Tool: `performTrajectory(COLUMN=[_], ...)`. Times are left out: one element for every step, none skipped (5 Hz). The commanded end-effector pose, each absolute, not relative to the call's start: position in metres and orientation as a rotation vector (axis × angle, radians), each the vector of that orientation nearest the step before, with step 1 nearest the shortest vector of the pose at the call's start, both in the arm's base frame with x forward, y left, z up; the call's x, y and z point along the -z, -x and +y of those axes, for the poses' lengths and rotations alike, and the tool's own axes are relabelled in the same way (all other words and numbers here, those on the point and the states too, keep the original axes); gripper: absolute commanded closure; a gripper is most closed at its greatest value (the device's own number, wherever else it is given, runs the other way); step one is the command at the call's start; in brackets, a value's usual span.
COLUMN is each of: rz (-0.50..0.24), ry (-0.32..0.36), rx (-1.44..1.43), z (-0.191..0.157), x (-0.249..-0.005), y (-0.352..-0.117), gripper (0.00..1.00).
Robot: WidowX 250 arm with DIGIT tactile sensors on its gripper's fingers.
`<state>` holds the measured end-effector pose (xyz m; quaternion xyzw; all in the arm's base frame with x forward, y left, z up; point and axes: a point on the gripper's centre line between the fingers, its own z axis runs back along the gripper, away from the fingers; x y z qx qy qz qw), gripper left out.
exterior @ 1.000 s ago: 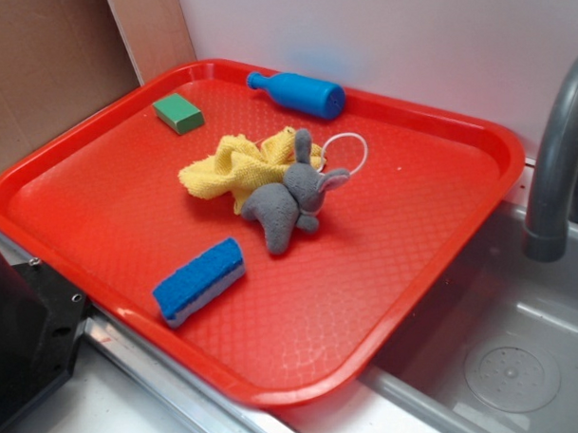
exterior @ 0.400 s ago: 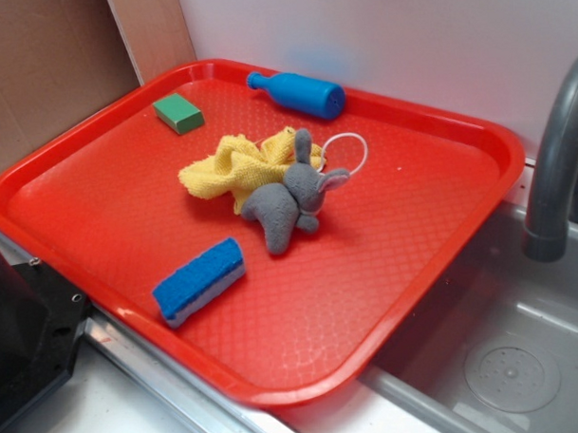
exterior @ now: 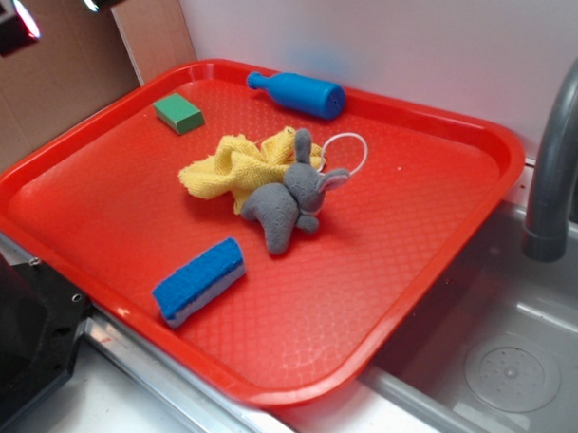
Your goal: Grab the green block.
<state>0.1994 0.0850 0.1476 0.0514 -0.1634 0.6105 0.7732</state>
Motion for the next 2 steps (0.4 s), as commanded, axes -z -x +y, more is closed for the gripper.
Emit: performTrajectory(rz=[-0.447,-0.439], ry=[-0.213,-0.219], rx=[-1.396,-1.395], z=[0.119,0.130], x=[-0.112,-0.092], y=[-0.229,-0.247], gripper=[0.00,0.00])
